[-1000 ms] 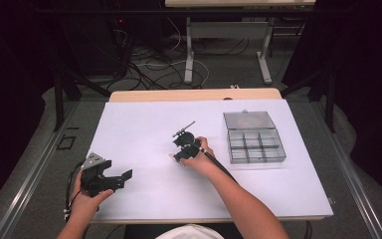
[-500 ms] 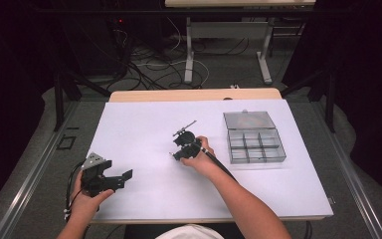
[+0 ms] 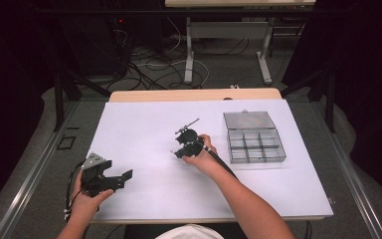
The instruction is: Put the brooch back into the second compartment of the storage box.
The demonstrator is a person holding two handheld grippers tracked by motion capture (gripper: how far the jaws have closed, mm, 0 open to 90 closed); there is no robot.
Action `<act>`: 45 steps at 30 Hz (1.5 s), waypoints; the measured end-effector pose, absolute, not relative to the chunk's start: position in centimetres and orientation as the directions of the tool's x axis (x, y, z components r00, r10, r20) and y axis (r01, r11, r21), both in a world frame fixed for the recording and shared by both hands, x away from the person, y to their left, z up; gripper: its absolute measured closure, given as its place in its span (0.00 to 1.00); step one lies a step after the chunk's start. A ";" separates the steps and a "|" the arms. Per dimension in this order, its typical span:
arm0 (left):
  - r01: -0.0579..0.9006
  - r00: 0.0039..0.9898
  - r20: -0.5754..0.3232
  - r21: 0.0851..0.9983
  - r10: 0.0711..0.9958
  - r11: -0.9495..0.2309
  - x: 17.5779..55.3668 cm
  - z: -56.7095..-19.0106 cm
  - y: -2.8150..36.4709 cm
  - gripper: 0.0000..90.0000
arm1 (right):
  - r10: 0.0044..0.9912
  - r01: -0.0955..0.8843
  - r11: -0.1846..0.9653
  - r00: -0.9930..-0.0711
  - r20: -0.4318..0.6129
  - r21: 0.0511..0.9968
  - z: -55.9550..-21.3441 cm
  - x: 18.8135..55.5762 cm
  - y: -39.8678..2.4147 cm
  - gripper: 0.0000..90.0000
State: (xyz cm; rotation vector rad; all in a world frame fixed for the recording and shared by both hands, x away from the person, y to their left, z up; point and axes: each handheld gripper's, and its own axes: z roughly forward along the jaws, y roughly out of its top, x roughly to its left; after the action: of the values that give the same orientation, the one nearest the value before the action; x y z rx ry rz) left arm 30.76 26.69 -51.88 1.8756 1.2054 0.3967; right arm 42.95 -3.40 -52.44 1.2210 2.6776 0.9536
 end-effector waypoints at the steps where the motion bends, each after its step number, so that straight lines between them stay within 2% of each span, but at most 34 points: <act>1: 0.589 0.485 -0.172 0.789 0.857 -0.175 30.8 -51.9 26.7 0.07 | 0.709 0.677 0.486 -0.675 0.204 0.552 -52.4 43.0 -3.5 0.89; 4: 0.590 0.485 -0.172 0.789 0.857 -0.175 30.8 -51.9 26.7 0.07 | 0.708 0.668 0.475 -0.676 0.203 0.573 -52.4 43.1 -3.7 0.89; 6: 0.589 0.485 -0.172 0.789 0.858 -0.175 30.8 -51.9 26.7 0.07 | 0.715 0.681 0.484 -0.669 0.200 0.550 -52.1 43.1 -4.0 0.89; 7: 0.588 0.484 -0.172 0.790 0.858 -0.173 30.8 -51.9 26.7 0.07 | 0.713 0.667 0.459 -0.671 0.205 0.587 -52.3 43.2 -4.2 0.89; 14: 0.583 0.486 -0.165 0.793 0.858 -0.178 30.8 -51.9 26.8 0.07 | 0.727 0.683 0.471 -0.659 0.193 0.558 -51.6 43.4 -5.2 0.89; 15: 0.584 0.486 -0.165 0.792 0.859 -0.178 30.8 -51.9 26.8 0.07 | 0.733 0.679 0.437 -0.649 0.205 0.590 -51.9 43.4 -5.3 0.89; 16: 0.583 0.486 -0.165 0.793 0.858 -0.178 30.8 -51.9 26.7 0.07 | 0.733 0.684 0.460 -0.652 0.193 0.566 -51.6 43.5 -5.6 0.89; 17: 0.584 0.486 -0.165 0.792 0.858 -0.178 30.8 -51.9 26.7 0.07 | 0.731 0.672 0.440 -0.653 0.197 0.595 -51.8 43.5 -5.7 0.89; 18: 0.584 0.486 -0.165 0.792 0.859 -0.179 30.8 -51.9 26.8 0.07 | 0.744 0.698 0.451 -0.638 0.197 0.557 -51.3 43.5 -6.2 0.89; 22: 0.587 0.486 -0.164 0.789 0.859 -0.181 30.8 -51.9 26.7 0.07 | 0.743 0.678 0.422 -0.639 0.200 0.602 -51.3 43.7 -6.7 0.89; 24: 0.586 0.486 -0.164 0.790 0.859 -0.181 30.8 -51.9 26.7 0.07 | 0.758 0.700 0.429 -0.623 0.194 0.571 -50.7 43.7 -7.4 0.89; 26: 0.584 0.485 -0.164 0.792 0.859 -0.179 30.8 -51.9 26.7 0.07 | 0.754 0.680 0.407 -0.627 0.195 0.609 -50.8 43.9 -7.8 0.89; 31: 0.582 0.486 -0.163 0.793 0.859 -0.179 30.8 -51.9 26.8 0.07 | 0.768 0.693 0.417 -0.615 0.179 0.588 -50.2 44.0 -8.9 0.89; 32: 0.582 0.486 -0.162 0.793 0.859 -0.180 30.8 -51.9 26.8 0.07 | 0.770 0.683 0.386 -0.608 0.191 0.620 -50.2 44.1 -9.4 0.89; 45: 0.587 0.483 -0.162 0.790 0.861 -0.180 30.7 -51.9 26.7 0.07 | 0.803 0.689 0.360 -0.572 0.168 0.629 -49.2 44.5 -12.8 0.89</act>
State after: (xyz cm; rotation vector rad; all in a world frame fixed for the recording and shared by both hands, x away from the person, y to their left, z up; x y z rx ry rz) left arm 30.75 26.71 -51.86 1.8808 1.2068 0.4071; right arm 44.54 -12.82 -49.23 1.3564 2.4472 1.0049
